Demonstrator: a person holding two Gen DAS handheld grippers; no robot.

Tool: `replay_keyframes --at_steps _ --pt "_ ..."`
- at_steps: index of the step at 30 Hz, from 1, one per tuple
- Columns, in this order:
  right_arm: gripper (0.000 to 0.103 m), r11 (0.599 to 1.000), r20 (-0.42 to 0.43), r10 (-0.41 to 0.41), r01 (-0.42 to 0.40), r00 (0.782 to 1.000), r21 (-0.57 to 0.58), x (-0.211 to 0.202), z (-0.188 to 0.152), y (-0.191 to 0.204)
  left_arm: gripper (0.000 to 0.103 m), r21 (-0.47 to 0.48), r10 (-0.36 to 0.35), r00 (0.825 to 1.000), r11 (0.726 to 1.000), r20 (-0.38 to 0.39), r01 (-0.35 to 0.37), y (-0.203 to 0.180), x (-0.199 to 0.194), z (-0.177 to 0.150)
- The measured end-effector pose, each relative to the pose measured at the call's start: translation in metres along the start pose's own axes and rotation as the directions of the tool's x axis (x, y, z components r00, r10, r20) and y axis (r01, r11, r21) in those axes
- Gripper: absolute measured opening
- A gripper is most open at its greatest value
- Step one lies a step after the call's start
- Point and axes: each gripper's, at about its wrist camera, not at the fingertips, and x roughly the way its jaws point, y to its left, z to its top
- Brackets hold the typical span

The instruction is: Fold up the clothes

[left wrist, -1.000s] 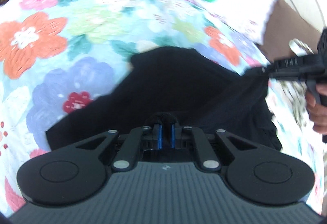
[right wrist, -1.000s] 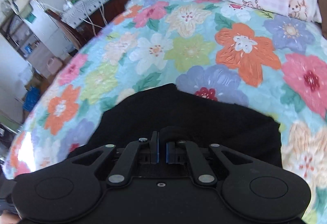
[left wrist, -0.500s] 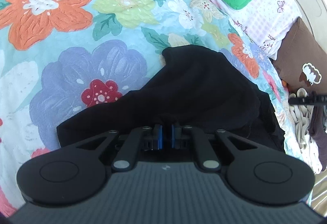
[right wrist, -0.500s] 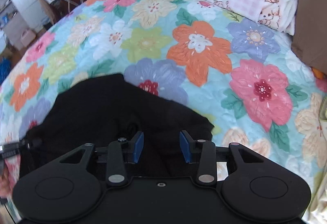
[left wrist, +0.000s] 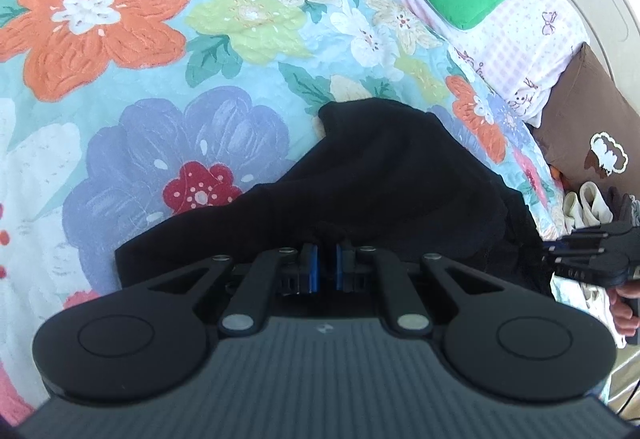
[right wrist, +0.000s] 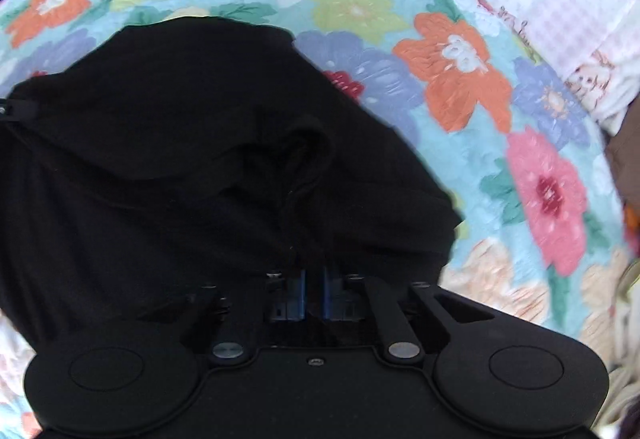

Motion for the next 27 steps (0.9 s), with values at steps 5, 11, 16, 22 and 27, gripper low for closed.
replay_keyframes --at_steps 5,11,16,22,27 --pt "0.008 0.996 -0.001 -0.01 0.01 1.0 0.087 -0.005 0.021 -0.043 0.007 -0.062 -0.015 1.0 0.998 0.016 0.016 0.001 -0.02 0.003" --pt "0.012 0.974 -0.049 -0.15 0.156 0.987 0.165 0.019 0.021 -0.055 0.007 -0.076 0.006 1.0 0.997 -0.026 -0.008 0.016 0.0 -0.004" --pt "0.049 0.934 0.008 -0.313 0.306 0.95 0.183 0.008 0.031 -0.032 0.007 -0.079 -0.029 1.0 0.996 -0.002 0.029 0.02 -0.001 0.0" --pt "0.061 0.915 0.156 0.024 -0.085 0.988 0.395 -0.023 0.035 -0.034 0.007 -0.103 -0.074 0.997 0.992 -0.005 0.073 0.025 -0.001 0.003" --pt "0.067 0.729 0.102 0.4 -0.383 0.911 0.568 0.012 0.021 -0.018 0.007 -0.062 -0.062 0.998 0.996 -0.005 0.062 0.018 -0.001 0.002"
